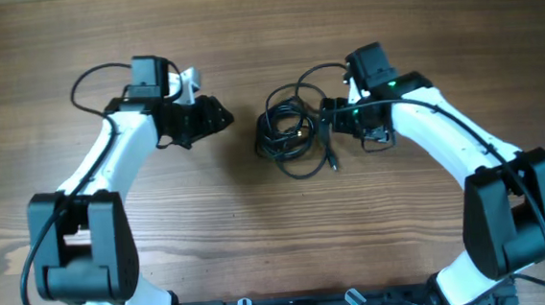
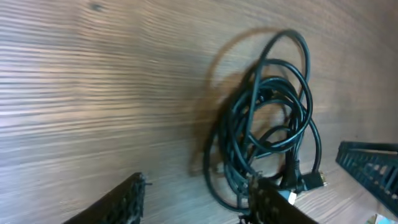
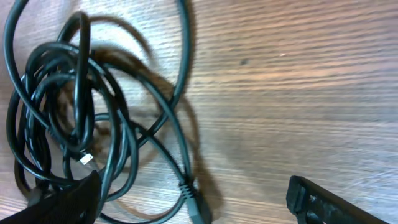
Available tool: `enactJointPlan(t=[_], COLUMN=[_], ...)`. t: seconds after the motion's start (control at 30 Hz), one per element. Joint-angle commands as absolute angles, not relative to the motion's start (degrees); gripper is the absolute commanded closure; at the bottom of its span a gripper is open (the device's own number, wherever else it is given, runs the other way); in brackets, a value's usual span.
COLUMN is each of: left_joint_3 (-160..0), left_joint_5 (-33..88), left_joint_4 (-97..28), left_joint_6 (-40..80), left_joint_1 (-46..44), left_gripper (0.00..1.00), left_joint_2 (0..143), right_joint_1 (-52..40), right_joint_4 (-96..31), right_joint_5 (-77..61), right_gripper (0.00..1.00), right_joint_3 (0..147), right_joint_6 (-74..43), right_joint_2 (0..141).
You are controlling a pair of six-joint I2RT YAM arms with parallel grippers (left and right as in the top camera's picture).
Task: Untangle cables
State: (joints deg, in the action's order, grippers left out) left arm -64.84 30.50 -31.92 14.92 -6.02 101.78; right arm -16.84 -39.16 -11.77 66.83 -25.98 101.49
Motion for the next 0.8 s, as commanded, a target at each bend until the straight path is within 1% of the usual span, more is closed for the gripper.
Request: enactJointPlan(t=[0.0,0.1,0.13,0.2,0.23,0.27,0.33,0.43,0.5,0.63,0.77], left_joint_3=[-64.8,-64.8,-64.8,-64.8,-64.8,-64.8,-64.8,-64.8,-64.8,-64.8,-64.8], left_joint_5=[31.4,31.3,30.6,29.3,28.8,28.3,26.9,26.9,26.9,27.0,26.9], left_joint_4=[-28.9,-26.0,-25.6,-25.2,-25.0,-25.0,-25.0,-25.0,-25.0,-25.0,-25.0], left_joint_6=[18.9,19.0,19.3,20.2,20.2,20.2,20.2,20.2,19.9,19.7,19.8], left_joint_1=[-10.9,-14.0,-14.7,-15.6,-15.9,-16.0,-16.0,-16.0,-16.0,-16.0,-16.0], left_gripper=[0.51,0.56,0.60,0.69,0.74,0.76,0.78,0.77,0.79,0.88,0.88], left_joint_2=[107.0,110.7,111.6,112.5,112.7,112.7,112.7,112.7,112.7,112.7,112.7], right_joint_1=[-15.7,-15.7,-15.7,-15.7,-15.7,-15.8,-16.1,-17.7,-20.1,-24.6,-26.8], right_joint_4=[-39.0,-38.7,-37.8,-34.5,-31.0,-28.7,-21.2,-14.9,-10.1,-2.7,4.3], right_joint_5=[-13.6,-15.0,-17.1,-20.7,-23.3,-24.9,-28.8,-28.8,-28.5,-23.7,-23.5], right_gripper=[0.00,0.00,0.00,0.00,0.01,0.02,0.08,0.18,0.23,0.25,0.25], right_joint_3=[66.7,66.7,66.7,66.7,66.7,66.7,66.7,66.7,66.7,66.7,66.7], right_joint_6=[-23.2,-19.7,-18.4,-18.0,-18.0,-18.3,-21.5,-25.5,-25.7,-27.2,-27.2], right_joint_2=[102.7,102.7,102.7,102.7,102.7,102.7,102.7,102.9,103.7,107.6,112.6])
